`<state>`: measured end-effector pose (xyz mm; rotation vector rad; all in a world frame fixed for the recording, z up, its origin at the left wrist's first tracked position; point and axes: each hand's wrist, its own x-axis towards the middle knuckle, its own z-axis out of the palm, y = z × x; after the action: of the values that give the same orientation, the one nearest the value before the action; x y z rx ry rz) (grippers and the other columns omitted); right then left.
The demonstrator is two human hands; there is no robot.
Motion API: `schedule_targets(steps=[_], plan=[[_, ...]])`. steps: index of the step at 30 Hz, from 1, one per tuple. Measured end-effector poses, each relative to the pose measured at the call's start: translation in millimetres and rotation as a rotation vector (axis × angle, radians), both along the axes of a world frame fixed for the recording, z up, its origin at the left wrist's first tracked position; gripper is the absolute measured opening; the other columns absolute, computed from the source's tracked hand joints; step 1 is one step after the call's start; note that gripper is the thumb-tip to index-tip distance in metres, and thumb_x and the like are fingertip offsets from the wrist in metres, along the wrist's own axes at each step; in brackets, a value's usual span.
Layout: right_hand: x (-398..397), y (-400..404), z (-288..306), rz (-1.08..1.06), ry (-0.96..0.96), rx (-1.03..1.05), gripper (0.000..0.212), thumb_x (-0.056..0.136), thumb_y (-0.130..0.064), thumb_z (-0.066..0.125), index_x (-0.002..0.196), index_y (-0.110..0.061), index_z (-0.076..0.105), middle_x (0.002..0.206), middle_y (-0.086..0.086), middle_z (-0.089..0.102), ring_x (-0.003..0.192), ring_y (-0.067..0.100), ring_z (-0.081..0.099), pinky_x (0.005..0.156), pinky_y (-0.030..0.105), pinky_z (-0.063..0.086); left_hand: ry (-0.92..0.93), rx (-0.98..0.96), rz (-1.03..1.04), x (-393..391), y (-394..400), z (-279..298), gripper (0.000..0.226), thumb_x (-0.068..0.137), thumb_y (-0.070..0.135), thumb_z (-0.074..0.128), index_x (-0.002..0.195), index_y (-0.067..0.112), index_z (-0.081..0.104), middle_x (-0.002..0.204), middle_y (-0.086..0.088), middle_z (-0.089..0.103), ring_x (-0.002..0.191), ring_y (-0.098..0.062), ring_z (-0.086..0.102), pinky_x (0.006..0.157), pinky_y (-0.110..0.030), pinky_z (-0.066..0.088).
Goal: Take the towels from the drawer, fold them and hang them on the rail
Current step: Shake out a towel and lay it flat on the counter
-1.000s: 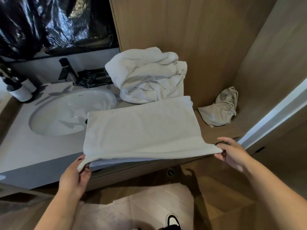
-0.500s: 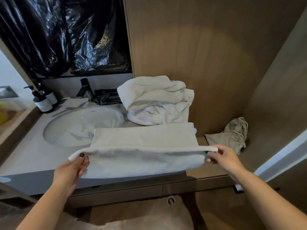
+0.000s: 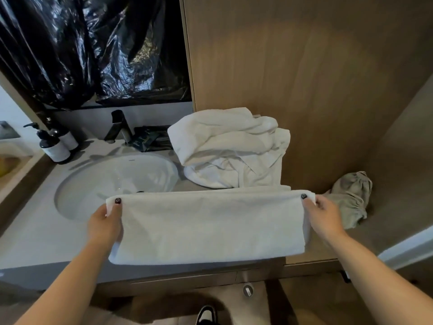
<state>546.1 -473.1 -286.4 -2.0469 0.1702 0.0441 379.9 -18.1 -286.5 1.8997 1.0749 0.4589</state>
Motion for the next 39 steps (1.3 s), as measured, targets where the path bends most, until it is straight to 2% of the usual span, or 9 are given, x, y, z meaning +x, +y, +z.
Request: schedule_targets(steps=[5, 7, 9, 14, 22, 28, 34, 36, 39], plan=[[25.8, 31.2, -18.3, -0.093, -0.026, -0.047, 0.028, 0.102, -0.022, 0.045, 0.087, -0.002, 0.057, 0.079, 0.013, 0.057, 0.077, 0.027, 0.052, 0.065, 0.037, 0.036, 0.001, 0.055, -0.059, 40.4, 12.4, -31.8, 0.033, 0.103, 0.040, 0.039, 0.099, 0.016, 0.062, 0.086, -0.011, 0.063, 0.085, -0.036, 0.059, 0.073, -0.039, 0.043], [32.1, 41.5, -25.2, -0.130, -0.015, -0.069, 0.022, 0.103, -0.022, 0.043, 0.097, -0.005, 0.056, 0.088, 0.010, 0.058, 0.083, 0.026, 0.052, 0.072, 0.034, 0.036, 0.029, 0.053, -0.058, 55.8, 22.5, -44.6, 0.037, 0.103, 0.038, 0.042, 0.105, 0.009, 0.064, 0.090, -0.014, 0.064, 0.087, -0.037, 0.059, 0.076, -0.043, 0.046], [35.2, 48.9, -33.4, -0.143, -0.013, -0.082, 0.019, 0.103, -0.023, 0.043, 0.103, -0.008, 0.056, 0.088, 0.006, 0.057, 0.081, 0.022, 0.052, 0.074, 0.032, 0.036, 0.057, 0.030, -0.052, 66.5, 28.1, -58.3, 0.039, 0.102, 0.040, 0.045, 0.095, 0.005, 0.062, 0.087, -0.018, 0.064, 0.086, -0.039, 0.059, 0.080, -0.049, 0.048], [41.4, 59.5, -48.6, -0.171, -0.062, -0.102, 0.023, 0.103, -0.026, 0.045, 0.101, -0.006, 0.057, 0.080, 0.011, 0.058, 0.067, 0.016, 0.050, 0.059, 0.032, 0.039, 0.077, 0.021, 0.006, 77.0, 30.0, -83.3, 0.045, 0.091, 0.053, 0.040, 0.075, 0.013, 0.050, 0.069, -0.010, 0.058, 0.069, -0.032, 0.055, 0.066, -0.041, 0.042], [49.3, 65.1, -62.0, -0.237, -0.163, -0.222, 0.021, 0.102, -0.020, 0.046, 0.089, -0.004, 0.047, 0.068, 0.006, 0.051, 0.059, 0.021, 0.046, 0.052, 0.030, 0.029, 0.030, 0.000, -0.032, 80.7, 44.0, -89.7, 0.041, 0.098, 0.048, 0.044, 0.076, 0.014, 0.050, 0.071, -0.014, 0.060, 0.069, -0.030, 0.058, 0.062, -0.040, 0.041], [53.1, 63.3, -61.7, -0.240, -0.134, -0.207, 0.022, 0.103, -0.022, 0.044, 0.091, -0.004, 0.047, 0.067, 0.008, 0.052, 0.062, 0.026, 0.048, 0.058, 0.034, 0.032, 0.024, -0.043, -0.115, 88.2, 55.1, -84.3, 0.032, 0.098, 0.050, 0.048, 0.087, 0.024, 0.063, 0.081, 0.002, 0.068, 0.078, -0.014, 0.062, 0.065, -0.032, 0.043], [69.7, 71.0, -59.7, -0.346, -0.117, -0.097, 0.023, 0.101, -0.023, 0.048, 0.088, -0.005, 0.055, 0.080, 0.013, 0.055, 0.072, 0.024, 0.048, 0.064, 0.032, 0.035, 0.063, -0.313, -0.165, 123.4, 63.8, -74.8, 0.027, 0.100, 0.042, 0.051, 0.107, 0.019, 0.063, 0.090, -0.002, 0.066, 0.081, -0.015, 0.062, 0.066, -0.026, 0.046], [77.4, 66.2, -63.7, -0.344, -0.038, -0.068, 0.027, 0.098, -0.021, 0.054, 0.078, -0.004, 0.057, 0.088, 0.019, 0.054, 0.080, 0.024, 0.047, 0.073, 0.031, 0.037, 0.053, -0.515, -0.161, 129.9, 63.5, -74.2, 0.025, 0.103, 0.035, 0.048, 0.110, 0.014, 0.060, 0.089, -0.003, 0.064, 0.078, -0.010, 0.059, 0.068, -0.022, 0.045], [77.4, 56.3, -64.5, -0.344, 0.146, 0.153, 0.024, 0.096, -0.025, 0.060, 0.075, -0.013, 0.063, 0.083, 0.008, 0.065, 0.084, 0.026, 0.059, 0.077, 0.034, 0.044, 0.068, -0.709, -0.151, 129.7, 65.4, -75.9, 0.026, 0.104, 0.034, 0.047, 0.115, 0.012, 0.057, 0.088, 0.000, 0.061, 0.078, -0.008, 0.057, 0.071, -0.020, 0.044]])
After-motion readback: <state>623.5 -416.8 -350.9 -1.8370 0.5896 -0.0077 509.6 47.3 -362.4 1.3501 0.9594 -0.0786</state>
